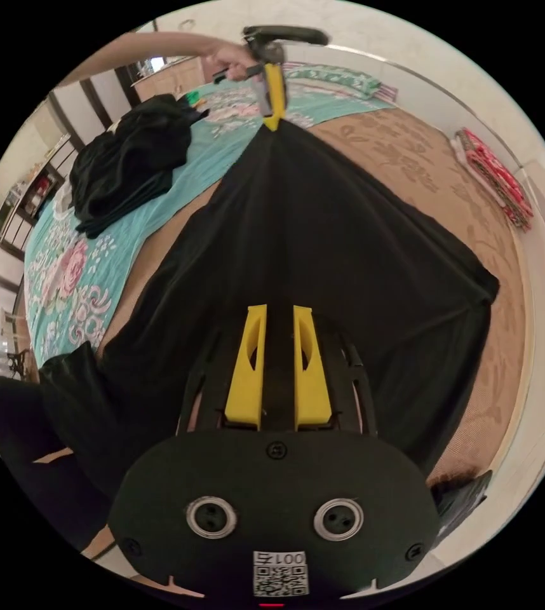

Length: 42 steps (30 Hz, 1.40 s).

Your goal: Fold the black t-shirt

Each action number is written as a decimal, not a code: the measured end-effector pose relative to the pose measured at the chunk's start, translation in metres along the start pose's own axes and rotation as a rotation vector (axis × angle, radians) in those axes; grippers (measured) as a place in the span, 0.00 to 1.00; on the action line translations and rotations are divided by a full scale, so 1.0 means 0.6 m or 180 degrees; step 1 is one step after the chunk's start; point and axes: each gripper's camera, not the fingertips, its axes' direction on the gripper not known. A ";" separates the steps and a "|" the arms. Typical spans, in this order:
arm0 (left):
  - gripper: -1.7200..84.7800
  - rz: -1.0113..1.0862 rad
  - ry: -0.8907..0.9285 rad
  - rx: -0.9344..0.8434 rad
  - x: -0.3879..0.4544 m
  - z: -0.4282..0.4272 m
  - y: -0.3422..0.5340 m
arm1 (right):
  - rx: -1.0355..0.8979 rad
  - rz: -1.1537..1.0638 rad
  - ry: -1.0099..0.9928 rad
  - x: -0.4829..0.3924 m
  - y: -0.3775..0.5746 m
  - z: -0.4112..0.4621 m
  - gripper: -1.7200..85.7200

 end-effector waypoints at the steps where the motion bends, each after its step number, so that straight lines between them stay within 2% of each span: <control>1: 0.01 -0.0045 0.0025 -0.0058 -0.017 -0.014 -0.008 | 0.0091 0.0102 0.0125 0.029 -0.016 -0.018 0.10; 5: 0.01 -0.0044 0.0087 -0.0236 -0.056 -0.051 -0.033 | 0.0252 0.0374 0.0802 0.187 -0.087 -0.070 0.13; 9: 0.01 -0.0021 0.0138 -0.0265 -0.092 -0.101 -0.058 | 0.0223 0.0440 0.0729 0.343 -0.172 -0.102 0.14; 13: 0.01 -0.0044 0.0187 -0.0245 -0.124 -0.156 -0.074 | -0.0416 -0.0021 0.0775 0.443 -0.276 -0.103 0.16; 18: 0.01 -0.0054 0.0197 -0.0246 -0.152 -0.213 -0.080 | -0.0951 -0.0704 0.0675 0.475 -0.371 -0.109 0.16; 20: 0.01 -0.0094 0.0220 -0.0248 -0.163 -0.231 -0.078 | -0.1405 -0.0963 0.0458 0.485 -0.404 -0.103 0.13; 22: 0.01 -0.0164 0.0257 -0.0214 -0.179 -0.255 -0.073 | -0.1599 -0.1049 0.0404 0.492 -0.424 -0.110 0.09; 28: 0.01 -0.0332 0.0262 -0.0120 -0.209 -0.306 -0.052 | -0.1606 -0.1197 0.0446 0.521 -0.479 -0.180 0.05; 32: 0.01 -0.0423 0.0252 -0.0159 -0.225 -0.326 -0.042 | -0.1534 -0.1189 0.1030 0.547 -0.522 -0.227 0.03; 34: 0.01 -0.0468 0.0225 -0.0194 -0.235 -0.335 -0.038 | -0.1523 -0.1150 0.0992 0.554 -0.539 -0.238 0.03; 36: 0.01 -0.0519 0.0220 -0.0200 -0.243 -0.341 -0.034 | -0.1539 -0.1084 0.1325 0.560 -0.553 -0.240 0.02; 38: 0.01 -0.0541 0.0210 -0.0386 -0.250 -0.339 -0.029 | -0.1528 -0.1059 0.2598 0.573 -0.560 -0.230 0.02; 39: 0.01 -0.0550 0.0195 -0.0465 -0.253 -0.337 -0.024 | -0.1513 -0.1081 0.2749 0.576 -0.561 -0.228 0.02; 42: 0.01 -0.0700 0.0173 -0.0370 -0.264 -0.339 -0.010 | -0.1618 -0.0972 0.2257 0.591 -0.563 -0.229 0.02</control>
